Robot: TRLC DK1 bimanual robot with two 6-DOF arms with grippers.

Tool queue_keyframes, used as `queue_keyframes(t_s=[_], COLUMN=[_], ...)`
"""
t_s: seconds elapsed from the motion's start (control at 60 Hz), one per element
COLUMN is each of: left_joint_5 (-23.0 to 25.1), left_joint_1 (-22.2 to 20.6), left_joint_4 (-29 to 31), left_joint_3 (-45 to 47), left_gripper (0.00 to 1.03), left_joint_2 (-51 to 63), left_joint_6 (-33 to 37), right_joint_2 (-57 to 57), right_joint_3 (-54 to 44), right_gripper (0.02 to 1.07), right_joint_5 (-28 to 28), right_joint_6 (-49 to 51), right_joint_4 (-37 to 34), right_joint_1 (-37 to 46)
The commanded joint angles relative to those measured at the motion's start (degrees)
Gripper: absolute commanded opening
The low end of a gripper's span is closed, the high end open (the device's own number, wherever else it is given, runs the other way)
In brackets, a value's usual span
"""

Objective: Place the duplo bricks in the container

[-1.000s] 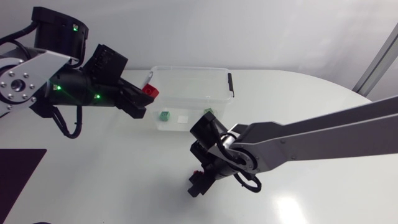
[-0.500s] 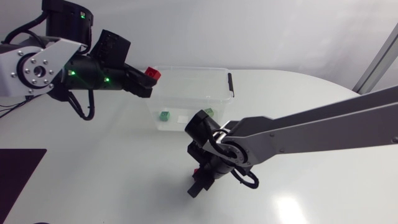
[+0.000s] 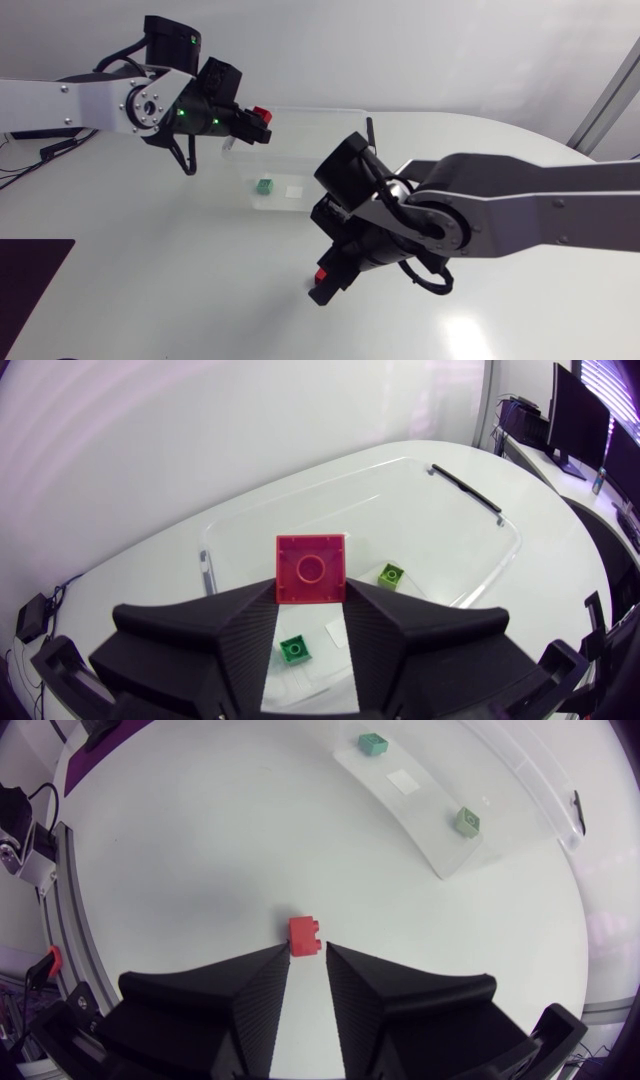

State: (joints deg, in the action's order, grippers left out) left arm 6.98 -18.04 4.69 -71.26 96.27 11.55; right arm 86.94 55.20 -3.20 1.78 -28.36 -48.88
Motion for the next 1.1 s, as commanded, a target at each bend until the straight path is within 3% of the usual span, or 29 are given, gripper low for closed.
queue_keyframes(t_s=[0.0, 0.1, 0.183, 0.25, 0.333, 0.65, 0.767, 0.8, 0.9, 1.083], left_joint_5=[-0.7, -1.8, -2.4, -2.9, -3.2, -3.2, -3.2, -3.2, -3.2, -3.2], left_joint_1=[0.0, 0.0, 0.2, 0.1, 0.1, 2.4, 3.1, 3.3, 4.2, 5.7], left_joint_4=[-0.8, -0.4, 1.0, 2.3, 2.5, 5.7, 7.2, 7.6, 8.8, 10.3], left_joint_3=[-3.1, -6.2, -9.2, -11.4, -12.5, -11.3, -8.0, -7.0, -3.9, 2.1], left_gripper=[0.29, 0.39, 0.61, 0.83, 0.97, 0.99, 0.99, 0.99, 0.99, 0.99], left_joint_2=[2.7, 5.3, 7.6, 9.4, 9.9, 2.3, -5.0, -7.0, -13.1, -23.1], left_joint_6=[-1.4, -1.5, -1.7, -1.7, -1.8, -2.1, -2.1, -2.1, -2.1, -1.4], right_joint_2=[3.3, 7.0, 9.7, 12.6, 14.7, 20.7, 21.8, 21.9, 21.9, 21.5], right_joint_3=[1.0, 1.9, 3.2, 4.6, 6.0, 9.6, 9.5, 9.5, 10.0, 9.8], right_gripper=[0.43, 0.74, 0.92, 0.97, 0.98, 0.97, 0.82, 0.74, 0.37, 0.32], right_joint_5=[0.0, 0.7, 1.1, 1.4, 1.8, 3.9, 3.8, 3.7, 3.5, 3.3], right_joint_6=[0.2, 0.2, 0.2, 0.2, 0.2, 0.8, 1.5, 1.6, 1.8, 2.0], right_joint_4=[-0.7, -0.8, -0.9, -0.9, -0.8, -4.0, -4.0, -3.7, -2.7, -2.6], right_joint_1=[1.5, 2.4, 2.3, 2.3, 2.3, 3.2, 3.1, 3.1, 2.8, 2.0])
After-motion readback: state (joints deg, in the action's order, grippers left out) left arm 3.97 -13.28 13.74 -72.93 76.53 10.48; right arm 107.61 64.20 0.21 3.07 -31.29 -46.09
